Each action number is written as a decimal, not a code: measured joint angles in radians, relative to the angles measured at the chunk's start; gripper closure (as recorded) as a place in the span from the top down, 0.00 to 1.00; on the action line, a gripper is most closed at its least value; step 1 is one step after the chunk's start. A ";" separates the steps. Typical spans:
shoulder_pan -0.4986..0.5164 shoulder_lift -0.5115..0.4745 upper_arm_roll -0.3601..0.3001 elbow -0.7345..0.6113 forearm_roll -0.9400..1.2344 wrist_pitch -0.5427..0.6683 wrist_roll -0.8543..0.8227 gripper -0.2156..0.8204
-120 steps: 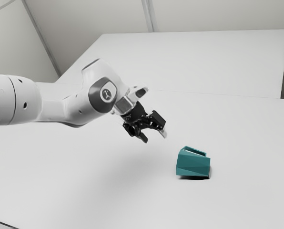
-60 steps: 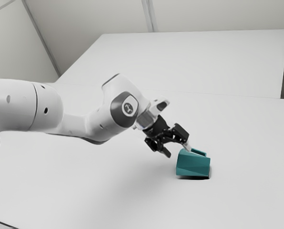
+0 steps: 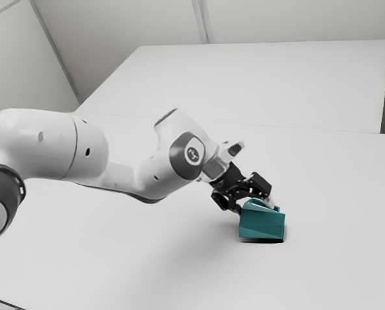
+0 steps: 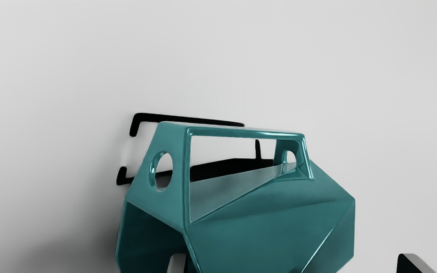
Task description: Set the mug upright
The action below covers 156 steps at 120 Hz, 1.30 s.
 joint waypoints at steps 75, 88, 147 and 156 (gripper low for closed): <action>-0.058 0.011 0.000 0.061 0.005 0.030 -0.010 0.52; -0.064 0.011 0.000 0.064 0.008 0.031 -0.017 0.35; -0.076 0.021 0.000 0.093 0.042 0.032 -0.058 0.06; -0.076 0.013 0.001 0.093 0.049 0.030 -0.068 0.06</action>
